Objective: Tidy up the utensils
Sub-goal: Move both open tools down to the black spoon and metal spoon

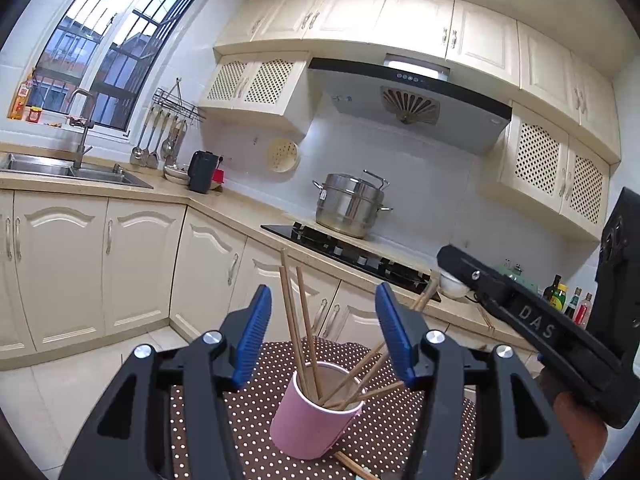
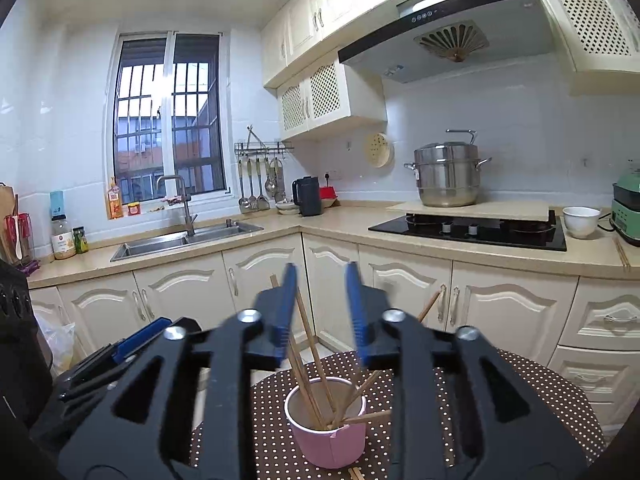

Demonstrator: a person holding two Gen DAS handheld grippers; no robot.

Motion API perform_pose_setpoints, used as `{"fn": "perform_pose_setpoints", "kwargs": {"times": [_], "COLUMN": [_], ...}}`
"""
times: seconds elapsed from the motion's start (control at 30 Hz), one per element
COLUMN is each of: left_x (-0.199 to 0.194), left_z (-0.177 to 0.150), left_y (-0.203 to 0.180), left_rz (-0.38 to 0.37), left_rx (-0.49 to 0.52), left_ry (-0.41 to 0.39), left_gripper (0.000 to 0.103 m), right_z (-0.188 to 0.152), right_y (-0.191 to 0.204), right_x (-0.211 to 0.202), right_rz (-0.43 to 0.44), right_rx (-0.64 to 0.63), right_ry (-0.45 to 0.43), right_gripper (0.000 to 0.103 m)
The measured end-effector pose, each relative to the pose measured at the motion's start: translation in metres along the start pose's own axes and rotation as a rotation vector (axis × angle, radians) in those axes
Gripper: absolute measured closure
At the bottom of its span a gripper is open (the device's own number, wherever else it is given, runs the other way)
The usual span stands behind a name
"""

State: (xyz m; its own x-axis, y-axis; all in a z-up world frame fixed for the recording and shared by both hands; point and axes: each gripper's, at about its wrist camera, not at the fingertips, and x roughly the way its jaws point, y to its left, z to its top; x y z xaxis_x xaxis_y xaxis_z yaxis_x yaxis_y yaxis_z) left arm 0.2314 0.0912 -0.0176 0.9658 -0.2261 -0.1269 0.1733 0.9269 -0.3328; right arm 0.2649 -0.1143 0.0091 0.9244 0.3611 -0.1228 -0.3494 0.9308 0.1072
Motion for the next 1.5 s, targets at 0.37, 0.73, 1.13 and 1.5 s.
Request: {"fn": "perform_pose_setpoints", "kwargs": {"times": [0.37,0.73,1.13,1.5], "left_x": [-0.025,-0.003,0.037,0.069], "left_z": [0.005,-0.049,-0.130,-0.187], "left_y": [-0.033,-0.067,-0.092,-0.097], "left_rz": [-0.012,-0.079,-0.106,-0.040], "left_rx": [0.047,0.119,0.161,0.226], "left_ry": [0.091,0.481,0.881,1.086], "left_gripper": [0.043,0.043,0.070,0.084], "right_z": [-0.001,-0.042,-0.120,-0.150], "right_y": [-0.013,-0.056,-0.107,-0.122], "right_x": [-0.052,-0.088,-0.087,-0.097], "right_rz": [-0.056,-0.151,-0.155,-0.117], "right_rx": [-0.026,-0.026,0.107,0.167], "right_ry": [0.026,0.177,0.560,0.649], "right_gripper": [0.057,0.057,0.057,0.055]}}
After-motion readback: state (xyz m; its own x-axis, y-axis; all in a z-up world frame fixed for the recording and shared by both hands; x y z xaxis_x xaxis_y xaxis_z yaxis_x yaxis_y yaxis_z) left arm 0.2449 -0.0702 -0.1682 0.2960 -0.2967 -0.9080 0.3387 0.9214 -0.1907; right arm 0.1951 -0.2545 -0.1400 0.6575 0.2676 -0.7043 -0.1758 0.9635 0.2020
